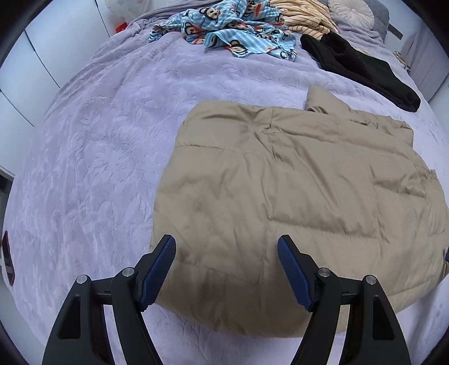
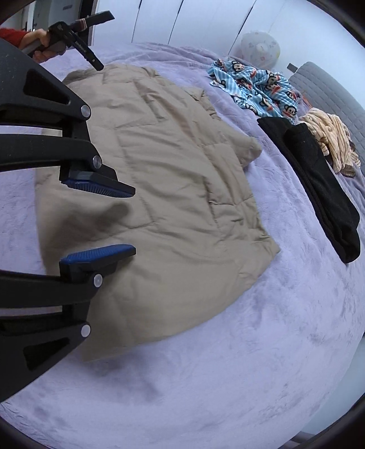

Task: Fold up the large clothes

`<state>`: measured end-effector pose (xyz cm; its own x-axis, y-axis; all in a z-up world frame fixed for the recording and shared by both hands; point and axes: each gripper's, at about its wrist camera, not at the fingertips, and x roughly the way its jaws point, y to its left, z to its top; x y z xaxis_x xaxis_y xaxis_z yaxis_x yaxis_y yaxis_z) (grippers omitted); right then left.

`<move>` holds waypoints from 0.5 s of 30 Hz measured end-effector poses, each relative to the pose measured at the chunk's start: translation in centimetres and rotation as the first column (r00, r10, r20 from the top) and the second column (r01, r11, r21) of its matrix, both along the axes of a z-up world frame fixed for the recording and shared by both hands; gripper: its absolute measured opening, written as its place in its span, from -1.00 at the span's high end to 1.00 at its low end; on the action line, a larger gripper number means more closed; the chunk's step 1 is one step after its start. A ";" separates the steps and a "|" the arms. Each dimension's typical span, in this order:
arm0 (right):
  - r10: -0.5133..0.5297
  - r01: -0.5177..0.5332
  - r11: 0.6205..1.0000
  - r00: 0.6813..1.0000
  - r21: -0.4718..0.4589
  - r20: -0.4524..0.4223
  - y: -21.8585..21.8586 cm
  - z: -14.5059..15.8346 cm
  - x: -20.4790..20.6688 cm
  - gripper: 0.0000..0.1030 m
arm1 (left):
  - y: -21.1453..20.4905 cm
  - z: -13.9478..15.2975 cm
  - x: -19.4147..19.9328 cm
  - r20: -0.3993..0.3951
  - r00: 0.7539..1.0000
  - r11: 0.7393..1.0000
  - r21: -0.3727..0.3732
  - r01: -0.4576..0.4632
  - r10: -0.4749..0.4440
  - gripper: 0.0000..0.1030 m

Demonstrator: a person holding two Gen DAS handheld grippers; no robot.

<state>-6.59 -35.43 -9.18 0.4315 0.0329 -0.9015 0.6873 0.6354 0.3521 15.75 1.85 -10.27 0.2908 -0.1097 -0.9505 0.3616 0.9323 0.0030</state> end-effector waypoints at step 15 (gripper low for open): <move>-0.054 0.055 0.995 0.998 0.087 -0.021 4.9 -1.7 -5.7 -0.01 | 1.4 -1.0 -6.1 -0.073 0.997 1.000 -0.005 0.020 -0.021 -0.48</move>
<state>-12.29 -30.51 -10.93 0.4177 0.0885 -0.9043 0.7272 0.5641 0.3911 9.67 3.26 -11.30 0.2186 -0.1186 -0.9686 0.3798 0.9247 -0.0275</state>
